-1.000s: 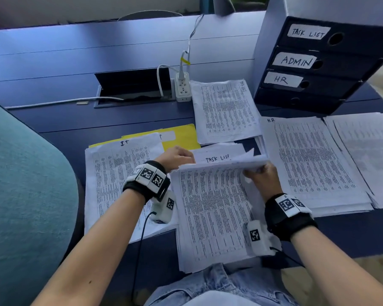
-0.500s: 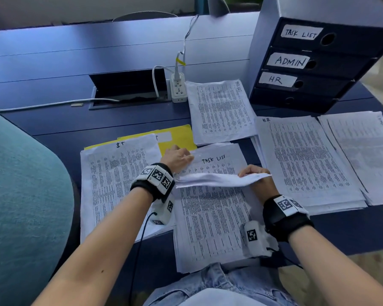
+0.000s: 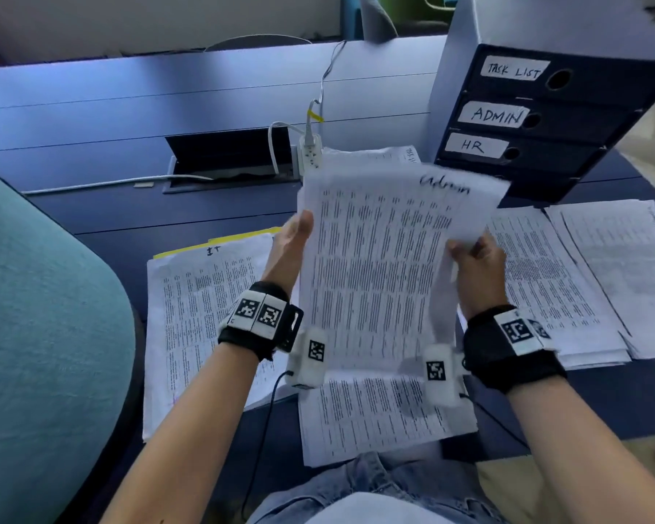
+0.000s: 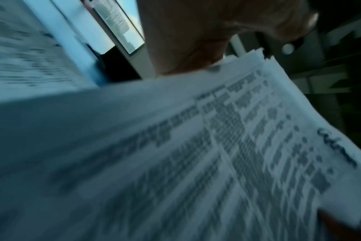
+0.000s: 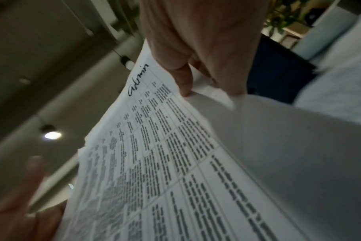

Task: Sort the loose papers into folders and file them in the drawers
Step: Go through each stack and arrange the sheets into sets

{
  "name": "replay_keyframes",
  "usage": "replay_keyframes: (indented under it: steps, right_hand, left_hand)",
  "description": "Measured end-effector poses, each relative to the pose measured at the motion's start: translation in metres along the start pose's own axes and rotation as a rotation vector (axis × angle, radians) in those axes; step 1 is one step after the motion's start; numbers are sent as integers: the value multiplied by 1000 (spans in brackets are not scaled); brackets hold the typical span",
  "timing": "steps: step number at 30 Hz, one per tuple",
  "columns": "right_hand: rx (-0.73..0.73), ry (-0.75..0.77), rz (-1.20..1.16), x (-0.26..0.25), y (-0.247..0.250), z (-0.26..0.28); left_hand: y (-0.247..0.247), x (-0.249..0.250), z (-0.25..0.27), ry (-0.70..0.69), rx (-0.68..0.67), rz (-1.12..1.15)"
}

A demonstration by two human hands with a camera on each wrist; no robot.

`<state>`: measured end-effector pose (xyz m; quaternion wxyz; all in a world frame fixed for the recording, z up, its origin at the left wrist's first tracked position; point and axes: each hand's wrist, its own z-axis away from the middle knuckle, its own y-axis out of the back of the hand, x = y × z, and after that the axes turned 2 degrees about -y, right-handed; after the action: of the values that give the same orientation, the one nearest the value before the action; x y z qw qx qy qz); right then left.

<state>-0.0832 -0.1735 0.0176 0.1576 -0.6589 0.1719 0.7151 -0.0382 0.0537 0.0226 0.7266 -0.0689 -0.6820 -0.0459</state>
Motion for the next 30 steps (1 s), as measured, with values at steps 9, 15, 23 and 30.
replay_keyframes:
  steps: [9, 15, 23, 30]
  right_hand:
    - [2, 484, -212, -90, -8, 14]
    - [-3, 177, -183, -42, -14, 27]
    - [-41, 89, -61, -20, -10, 13]
    - [-13, 108, 109, -20, 54, -35]
  left_hand:
    - [-22, 82, 1, -502, 259, 90]
    - [-20, 37, 18, -242, 235, 13]
    - [-30, 37, 17, -138, 192, -149]
    - [-102, 62, -23, -176, 234, -65]
